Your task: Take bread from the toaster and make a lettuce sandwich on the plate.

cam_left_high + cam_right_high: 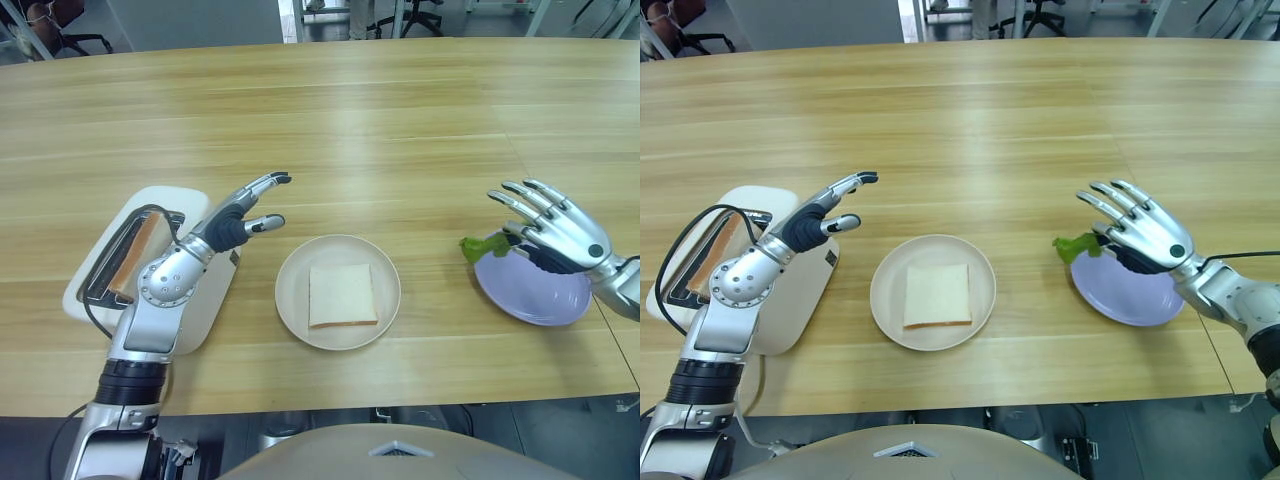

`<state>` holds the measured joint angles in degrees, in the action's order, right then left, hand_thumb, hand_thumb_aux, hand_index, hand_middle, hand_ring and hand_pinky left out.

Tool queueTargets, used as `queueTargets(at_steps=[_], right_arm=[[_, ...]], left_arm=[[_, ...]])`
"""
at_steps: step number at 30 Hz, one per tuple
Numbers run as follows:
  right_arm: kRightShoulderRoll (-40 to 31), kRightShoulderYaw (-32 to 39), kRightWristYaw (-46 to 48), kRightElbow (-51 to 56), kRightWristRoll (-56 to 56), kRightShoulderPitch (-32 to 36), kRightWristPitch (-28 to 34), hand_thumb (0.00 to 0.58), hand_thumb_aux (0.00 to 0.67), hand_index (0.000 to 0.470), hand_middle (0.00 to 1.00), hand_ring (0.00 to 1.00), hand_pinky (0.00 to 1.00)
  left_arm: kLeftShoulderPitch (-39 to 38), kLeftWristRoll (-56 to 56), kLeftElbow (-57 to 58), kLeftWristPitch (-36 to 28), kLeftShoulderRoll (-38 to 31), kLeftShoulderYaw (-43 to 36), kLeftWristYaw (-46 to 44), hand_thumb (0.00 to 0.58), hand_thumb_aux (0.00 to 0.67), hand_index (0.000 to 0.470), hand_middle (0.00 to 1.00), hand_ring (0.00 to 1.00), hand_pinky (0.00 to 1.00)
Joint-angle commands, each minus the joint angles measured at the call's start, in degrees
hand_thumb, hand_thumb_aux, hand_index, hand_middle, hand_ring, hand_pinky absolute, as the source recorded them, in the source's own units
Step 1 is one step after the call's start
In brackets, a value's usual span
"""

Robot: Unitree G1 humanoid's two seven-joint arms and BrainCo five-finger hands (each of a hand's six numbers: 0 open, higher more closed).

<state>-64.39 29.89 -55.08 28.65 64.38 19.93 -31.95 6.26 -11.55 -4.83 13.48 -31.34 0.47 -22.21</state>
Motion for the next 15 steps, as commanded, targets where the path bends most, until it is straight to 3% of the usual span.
queueTargets(at_steps=[1,15], right_arm=[[2.5,-0.6,3.1,-4.8,1.6,2.4,-0.6,0.58,0.67,0.46,0.0,0.0,0.0],[19.2,3.6,4.7,-4.8,6.6,13.8,-2.7,0.58,0.67,0.46,0.0,0.0,0.0]], left_arm=[[0.1,-0.9,-0.1,-0.5,0.3,-0.7,0.6,0.0,0.0,0.0,0.0,0.0,0.0],[0.3,-0.4,-1.6,-1.1,0.9,0.4,2.5,0.0,0.0,0.0,0.0,0.0,0.0]])
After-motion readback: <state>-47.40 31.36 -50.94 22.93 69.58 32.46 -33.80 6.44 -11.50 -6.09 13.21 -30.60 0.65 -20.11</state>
